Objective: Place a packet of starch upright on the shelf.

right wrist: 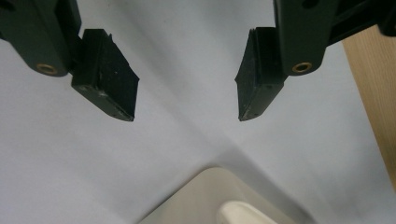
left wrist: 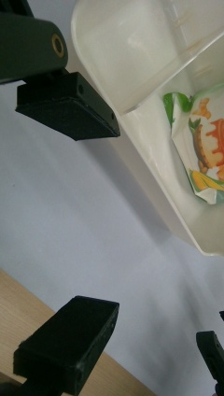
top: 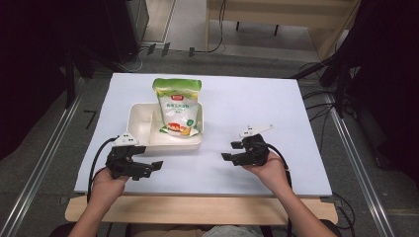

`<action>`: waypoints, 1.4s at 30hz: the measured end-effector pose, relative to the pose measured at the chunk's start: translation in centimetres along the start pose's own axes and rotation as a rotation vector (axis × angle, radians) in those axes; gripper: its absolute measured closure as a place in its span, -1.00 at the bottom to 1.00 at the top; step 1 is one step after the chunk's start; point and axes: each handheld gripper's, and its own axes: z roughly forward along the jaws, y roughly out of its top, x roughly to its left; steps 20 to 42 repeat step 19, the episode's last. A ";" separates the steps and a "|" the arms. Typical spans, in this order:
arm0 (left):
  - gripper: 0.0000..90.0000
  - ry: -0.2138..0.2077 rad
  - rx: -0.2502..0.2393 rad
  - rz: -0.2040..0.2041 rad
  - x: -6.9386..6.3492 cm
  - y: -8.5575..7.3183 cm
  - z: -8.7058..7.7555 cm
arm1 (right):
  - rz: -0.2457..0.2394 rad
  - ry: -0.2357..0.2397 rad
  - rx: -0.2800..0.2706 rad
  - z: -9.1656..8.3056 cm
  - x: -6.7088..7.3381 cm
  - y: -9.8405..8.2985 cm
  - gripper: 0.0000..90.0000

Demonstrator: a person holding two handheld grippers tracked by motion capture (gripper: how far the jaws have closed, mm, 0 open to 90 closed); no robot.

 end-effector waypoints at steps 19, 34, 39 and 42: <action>-0.67 0.006 0.008 -0.003 0.0 0.0 0.1 | 0.007 0.005 0.014 0.2 -0.1 -0.2 -0.15; -0.67 0.006 0.008 -0.003 0.0 0.0 0.1 | 0.007 0.005 0.014 0.2 -0.1 -0.2 -0.15; -0.67 0.006 0.008 -0.003 0.0 0.0 0.1 | 0.007 0.005 0.014 0.2 -0.1 -0.2 -0.15; -0.67 0.006 0.008 -0.003 0.0 0.0 0.1 | 0.007 0.005 0.014 0.2 -0.1 -0.2 -0.15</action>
